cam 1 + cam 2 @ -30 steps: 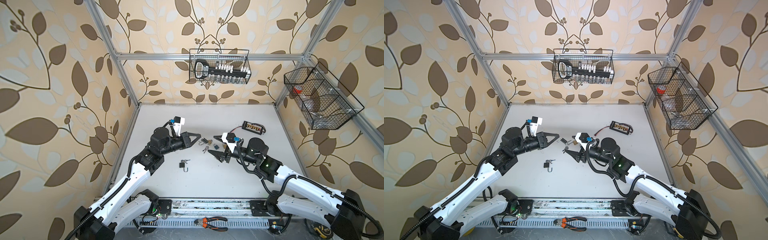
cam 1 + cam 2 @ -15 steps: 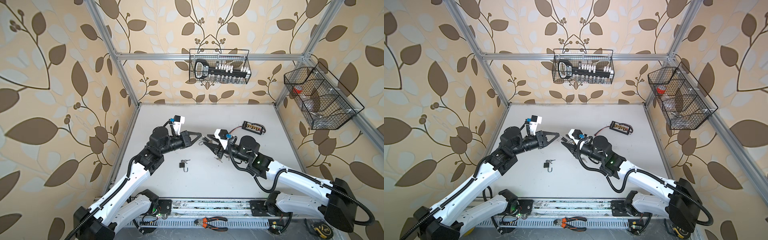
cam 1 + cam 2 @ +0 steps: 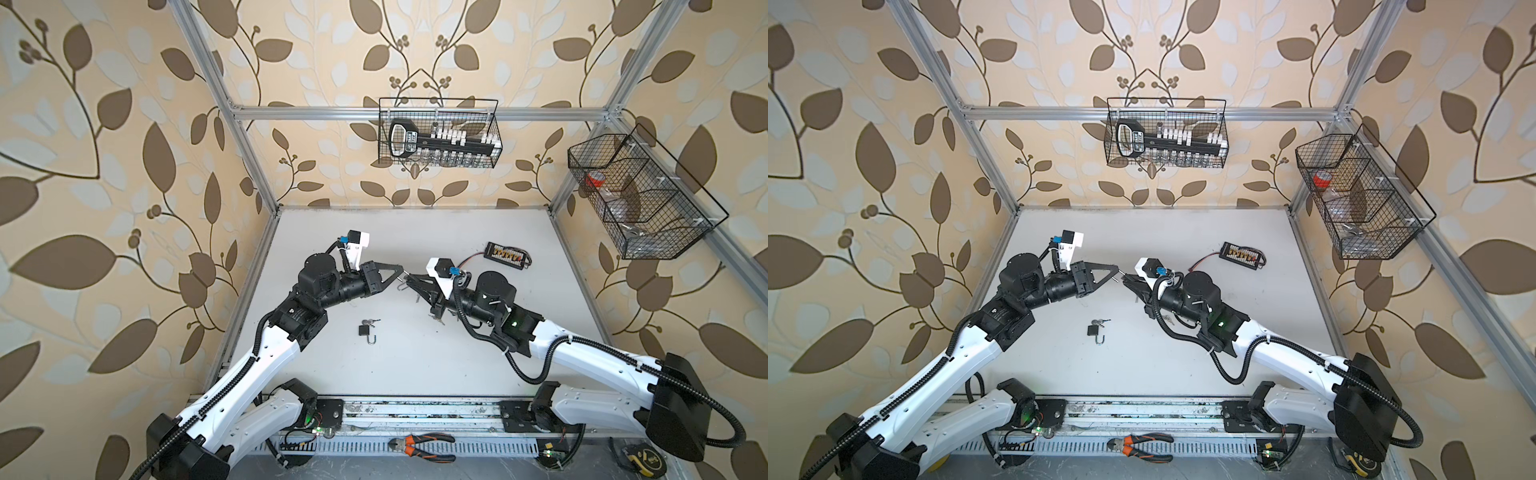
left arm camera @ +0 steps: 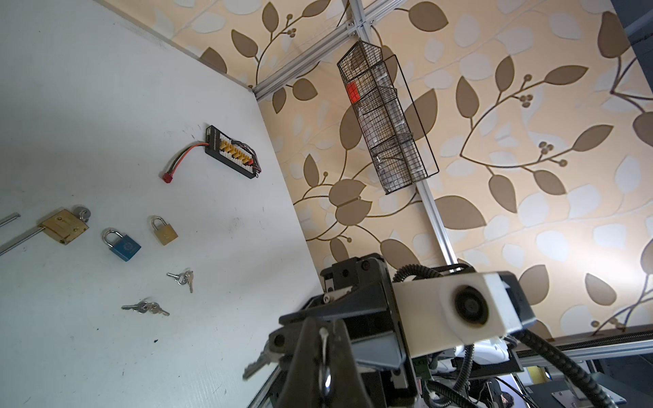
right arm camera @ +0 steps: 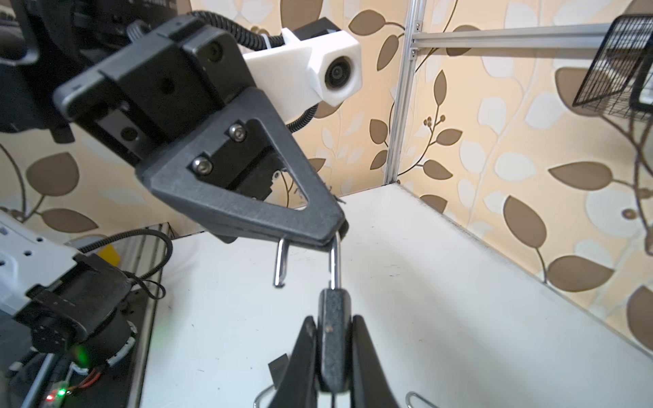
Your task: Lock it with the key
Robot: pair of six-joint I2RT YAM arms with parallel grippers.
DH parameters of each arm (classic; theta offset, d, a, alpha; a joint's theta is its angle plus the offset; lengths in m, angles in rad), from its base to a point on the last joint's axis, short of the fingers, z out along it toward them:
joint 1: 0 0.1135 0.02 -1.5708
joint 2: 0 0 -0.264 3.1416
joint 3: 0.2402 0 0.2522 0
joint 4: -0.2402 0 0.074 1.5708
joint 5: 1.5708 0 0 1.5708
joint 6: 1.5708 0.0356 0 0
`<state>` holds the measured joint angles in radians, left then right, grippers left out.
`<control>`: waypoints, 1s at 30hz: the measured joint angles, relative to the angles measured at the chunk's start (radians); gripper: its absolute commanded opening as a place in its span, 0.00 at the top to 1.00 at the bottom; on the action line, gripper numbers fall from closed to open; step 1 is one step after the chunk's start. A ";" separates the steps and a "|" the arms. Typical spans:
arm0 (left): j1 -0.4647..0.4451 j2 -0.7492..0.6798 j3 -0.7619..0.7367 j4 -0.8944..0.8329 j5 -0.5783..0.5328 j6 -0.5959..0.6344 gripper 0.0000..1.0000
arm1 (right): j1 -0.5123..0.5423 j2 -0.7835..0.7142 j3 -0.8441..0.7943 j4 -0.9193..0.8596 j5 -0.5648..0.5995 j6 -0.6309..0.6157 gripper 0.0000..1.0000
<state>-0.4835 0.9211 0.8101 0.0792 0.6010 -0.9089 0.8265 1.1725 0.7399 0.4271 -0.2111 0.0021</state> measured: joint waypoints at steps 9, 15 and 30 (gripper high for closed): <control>0.000 -0.022 0.058 -0.031 0.030 0.135 1.00 | -0.066 -0.001 0.045 0.012 -0.244 0.217 1.00; 0.000 -0.003 0.164 -0.031 0.152 0.225 1.00 | -0.112 -0.005 0.077 0.141 -0.461 0.413 1.00; -0.008 0.005 0.215 0.023 0.334 0.285 1.00 | -0.110 -0.018 0.085 0.305 -0.654 0.726 1.00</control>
<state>-0.4919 0.9264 1.0252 0.1020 0.9352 -0.6239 0.7166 1.1542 0.8249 0.7319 -0.8650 0.7284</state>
